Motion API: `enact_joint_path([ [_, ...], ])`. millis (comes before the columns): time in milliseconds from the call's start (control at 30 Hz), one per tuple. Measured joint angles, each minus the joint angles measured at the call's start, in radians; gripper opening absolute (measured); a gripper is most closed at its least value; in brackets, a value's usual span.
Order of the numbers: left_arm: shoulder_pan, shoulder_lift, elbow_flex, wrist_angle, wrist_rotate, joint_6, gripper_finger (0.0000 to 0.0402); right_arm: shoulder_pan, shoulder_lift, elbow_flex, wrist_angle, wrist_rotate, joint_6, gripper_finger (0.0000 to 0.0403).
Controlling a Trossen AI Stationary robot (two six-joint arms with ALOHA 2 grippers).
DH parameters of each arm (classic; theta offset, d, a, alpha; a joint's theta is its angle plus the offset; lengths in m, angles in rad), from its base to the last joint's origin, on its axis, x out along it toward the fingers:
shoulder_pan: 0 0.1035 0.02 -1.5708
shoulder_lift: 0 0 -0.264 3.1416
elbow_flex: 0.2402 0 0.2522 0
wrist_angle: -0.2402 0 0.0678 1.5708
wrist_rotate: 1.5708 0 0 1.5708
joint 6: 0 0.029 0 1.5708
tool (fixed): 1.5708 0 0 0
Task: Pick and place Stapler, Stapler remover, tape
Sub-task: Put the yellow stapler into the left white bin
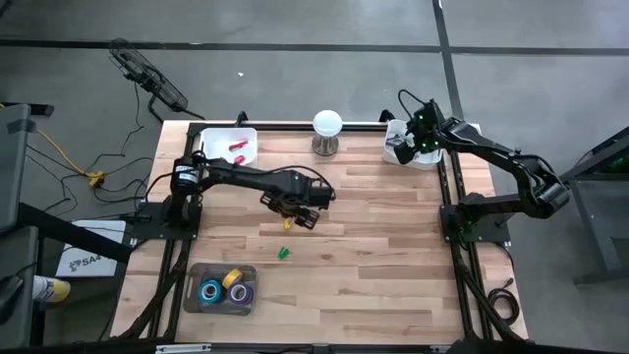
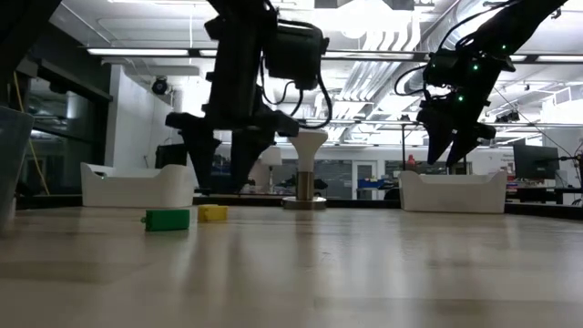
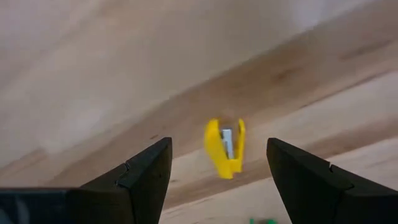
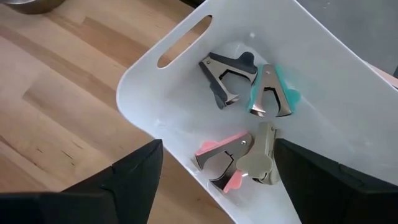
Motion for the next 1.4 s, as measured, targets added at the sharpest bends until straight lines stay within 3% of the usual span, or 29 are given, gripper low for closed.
enact_joint_path([
  [633, -0.007, -0.003, -0.159, 0.243, 0.079, 0.008, 0.0248, 0.0, 0.0, 0.0, -0.012, -0.017, -0.016, 0.0299],
  [1400, -0.007, -0.003, -0.18, 0.228, 0.13, 0.016, 0.0069, 0.0, 0.0, 0.0, -0.014, -0.018, -0.043, 0.0298],
])
